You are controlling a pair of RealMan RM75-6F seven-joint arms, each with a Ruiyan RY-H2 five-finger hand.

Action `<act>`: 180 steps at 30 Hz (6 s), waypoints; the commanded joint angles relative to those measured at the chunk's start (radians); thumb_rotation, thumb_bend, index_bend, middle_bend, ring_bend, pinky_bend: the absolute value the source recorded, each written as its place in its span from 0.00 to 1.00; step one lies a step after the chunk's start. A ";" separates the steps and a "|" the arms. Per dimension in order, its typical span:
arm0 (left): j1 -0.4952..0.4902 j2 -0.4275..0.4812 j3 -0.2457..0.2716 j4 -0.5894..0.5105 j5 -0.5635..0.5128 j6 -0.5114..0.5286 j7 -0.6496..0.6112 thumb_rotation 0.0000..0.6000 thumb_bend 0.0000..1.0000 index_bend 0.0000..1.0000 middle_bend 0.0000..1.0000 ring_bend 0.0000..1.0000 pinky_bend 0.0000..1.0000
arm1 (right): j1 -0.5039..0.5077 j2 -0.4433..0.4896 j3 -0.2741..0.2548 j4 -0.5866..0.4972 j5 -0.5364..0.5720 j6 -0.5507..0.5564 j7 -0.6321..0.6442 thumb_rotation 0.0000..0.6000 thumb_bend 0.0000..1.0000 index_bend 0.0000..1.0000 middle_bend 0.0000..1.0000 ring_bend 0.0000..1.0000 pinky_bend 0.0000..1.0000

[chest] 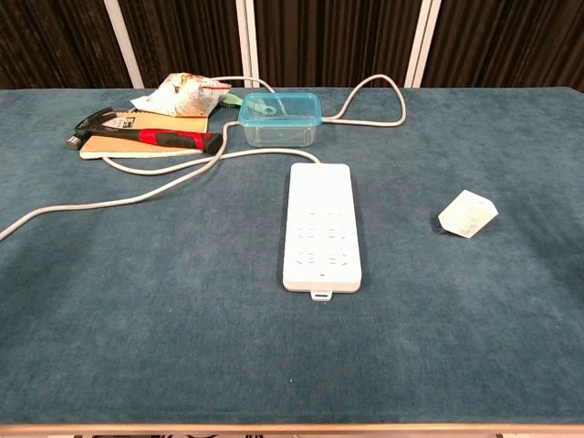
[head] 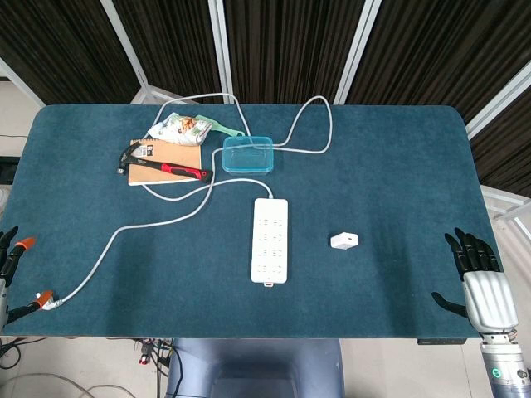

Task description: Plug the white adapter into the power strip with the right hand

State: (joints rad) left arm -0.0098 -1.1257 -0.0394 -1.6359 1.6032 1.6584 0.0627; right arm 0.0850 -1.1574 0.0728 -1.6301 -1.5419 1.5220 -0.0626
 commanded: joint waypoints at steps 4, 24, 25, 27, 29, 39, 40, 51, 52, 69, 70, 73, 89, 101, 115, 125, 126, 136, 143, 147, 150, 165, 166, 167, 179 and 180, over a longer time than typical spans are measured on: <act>0.002 -0.002 0.005 -0.003 0.015 0.007 0.008 1.00 0.06 0.18 0.00 0.00 0.00 | -0.004 0.004 0.006 0.002 0.009 0.006 0.009 1.00 0.17 0.00 0.00 0.04 0.10; -0.004 0.007 -0.005 0.009 0.001 -0.003 -0.035 1.00 0.06 0.18 0.00 0.00 0.00 | 0.001 0.022 -0.005 -0.040 0.026 -0.033 0.049 1.00 0.17 0.00 0.00 0.04 0.05; -0.003 0.006 -0.004 0.009 0.005 -0.001 -0.033 1.00 0.06 0.18 0.00 0.00 0.00 | 0.000 0.022 -0.004 -0.039 0.028 -0.033 0.051 1.00 0.17 0.00 0.00 0.04 0.05; -0.003 0.006 0.000 0.007 0.009 -0.003 -0.028 1.00 0.06 0.18 0.00 0.00 0.00 | -0.001 0.022 -0.001 -0.040 0.033 -0.032 0.060 1.00 0.17 0.00 0.00 0.04 0.05; -0.005 0.006 0.005 0.003 0.013 -0.010 -0.031 1.00 0.06 0.18 0.00 0.00 0.00 | 0.001 0.026 0.001 -0.047 0.039 -0.038 0.079 1.00 0.17 0.00 0.00 0.04 0.04; 0.000 0.001 0.006 -0.007 0.020 0.001 -0.027 1.00 0.06 0.18 0.00 0.00 0.00 | 0.212 0.181 0.128 -0.176 0.162 -0.342 0.186 1.00 0.17 0.05 0.06 0.06 0.04; 0.000 0.000 0.006 -0.006 0.018 0.002 -0.026 1.00 0.06 0.18 0.00 0.00 0.00 | 0.235 0.190 0.142 -0.181 0.186 -0.373 0.179 1.00 0.17 0.05 0.06 0.06 0.04; -0.001 -0.015 -0.003 -0.015 -0.002 -0.005 -0.007 1.00 0.06 0.18 0.00 0.00 0.00 | 0.484 0.158 0.217 -0.203 0.569 -0.693 0.031 1.00 0.17 0.12 0.12 0.08 0.04; 0.000 -0.016 -0.004 -0.015 -0.005 -0.004 -0.009 1.00 0.06 0.18 0.00 0.00 0.00 | 0.508 0.139 0.215 -0.201 0.617 -0.708 0.012 1.00 0.17 0.13 0.13 0.08 0.04; 0.000 -0.019 -0.020 -0.022 -0.041 -0.012 -0.014 1.00 0.06 0.17 0.00 0.00 0.00 | 0.673 -0.183 0.134 -0.060 0.948 -0.614 -0.201 1.00 0.17 0.24 0.23 0.12 0.04; 0.000 -0.019 -0.020 -0.022 -0.042 -0.013 -0.013 1.00 0.06 0.17 0.00 0.00 0.00 | 0.673 -0.191 0.134 -0.053 0.948 -0.610 -0.199 1.00 0.17 0.25 0.23 0.13 0.04; -0.002 -0.020 -0.021 -0.022 -0.045 -0.017 -0.011 1.00 0.06 0.17 0.00 0.00 0.00 | 0.668 -0.216 0.137 -0.029 0.947 -0.597 -0.183 1.00 0.17 0.27 0.24 0.13 0.04; -0.002 -0.026 -0.022 -0.024 -0.048 -0.020 0.006 1.00 0.06 0.17 0.00 0.00 0.00 | 0.627 -0.265 0.128 0.069 0.884 -0.602 -0.116 1.00 0.17 0.34 0.30 0.16 0.04; -0.003 -0.030 -0.017 -0.027 -0.043 -0.024 0.018 1.00 0.06 0.17 0.00 0.00 0.00 | 0.594 -0.310 0.120 0.163 0.820 -0.630 -0.053 1.00 0.26 0.38 0.33 0.19 0.04; -0.002 -0.031 -0.020 -0.032 -0.049 -0.023 0.012 1.00 0.06 0.17 0.00 0.00 0.00 | 0.575 -0.335 0.132 0.209 0.768 -0.647 -0.013 1.00 0.33 0.41 0.41 0.22 0.04; -0.002 -0.031 -0.017 -0.039 -0.052 -0.031 0.011 1.00 0.06 0.17 0.00 0.00 0.00 | 0.566 -0.333 0.137 0.213 0.749 -0.661 -0.001 1.00 0.35 0.47 0.45 0.24 0.04; -0.002 -0.031 -0.017 -0.040 -0.053 -0.032 0.011 1.00 0.06 0.17 0.00 0.00 0.00 | 0.565 -0.333 0.138 0.215 0.746 -0.662 0.001 1.00 0.35 0.48 0.46 0.25 0.04; -0.002 -0.029 -0.018 -0.046 -0.060 -0.035 0.009 1.00 0.06 0.17 0.00 0.00 0.00 | 0.566 -0.352 0.149 0.237 0.735 -0.677 0.012 1.00 0.39 0.54 0.49 0.27 0.04; -0.002 -0.026 -0.019 -0.048 -0.062 -0.037 0.000 1.00 0.06 0.17 0.00 0.00 0.00 | 0.559 -0.351 0.167 0.227 0.701 -0.662 0.036 1.00 0.48 0.61 0.54 0.31 0.04; -0.001 -0.025 -0.021 -0.048 -0.066 -0.036 -0.006 1.00 0.06 0.17 0.00 0.00 0.00 | 0.558 -0.291 0.186 0.161 0.645 -0.656 0.050 1.00 0.48 0.62 0.54 0.31 0.04; -0.002 -0.025 -0.021 -0.048 -0.068 -0.039 -0.007 1.00 0.06 0.17 0.00 0.00 0.00 | 0.568 -0.240 0.187 0.117 0.612 -0.661 0.024 1.00 0.48 0.63 0.54 0.31 0.04; 0.001 -0.030 -0.022 -0.051 -0.067 -0.032 -0.002 1.00 0.06 0.17 0.00 0.00 0.00 | 0.731 -0.035 0.176 -0.099 0.648 -0.838 -0.147 1.00 0.49 0.63 0.55 0.31 0.04; 0.001 -0.031 -0.023 -0.050 -0.068 -0.032 -0.001 1.00 0.06 0.17 0.00 0.00 0.00 | 0.739 -0.038 0.177 -0.103 0.663 -0.835 -0.152 1.00 0.49 0.63 0.55 0.31 0.04; 0.001 -0.031 -0.022 -0.050 -0.068 -0.033 -0.001 1.00 0.06 0.17 0.00 0.00 0.00 | 0.751 -0.047 0.178 -0.106 0.687 -0.831 -0.158 1.00 0.49 0.63 0.55 0.31 0.04; -0.005 -0.031 -0.029 -0.046 -0.085 -0.047 -0.005 1.00 0.06 0.17 0.00 0.00 0.00 | 0.914 -0.171 0.160 -0.136 1.028 -0.639 -0.376 1.00 0.49 0.63 0.54 0.31 0.04; -0.006 -0.031 -0.030 -0.046 -0.087 -0.048 -0.006 1.00 0.06 0.17 0.00 0.00 0.00 | 0.926 -0.177 0.158 -0.141 1.055 -0.624 -0.394 1.00 0.49 0.63 0.54 0.31 0.04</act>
State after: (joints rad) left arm -0.0149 -1.1569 -0.0689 -1.6823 1.5169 1.6108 0.0570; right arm 0.9627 -1.3035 0.2414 -1.7517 -0.5693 0.8470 -0.3899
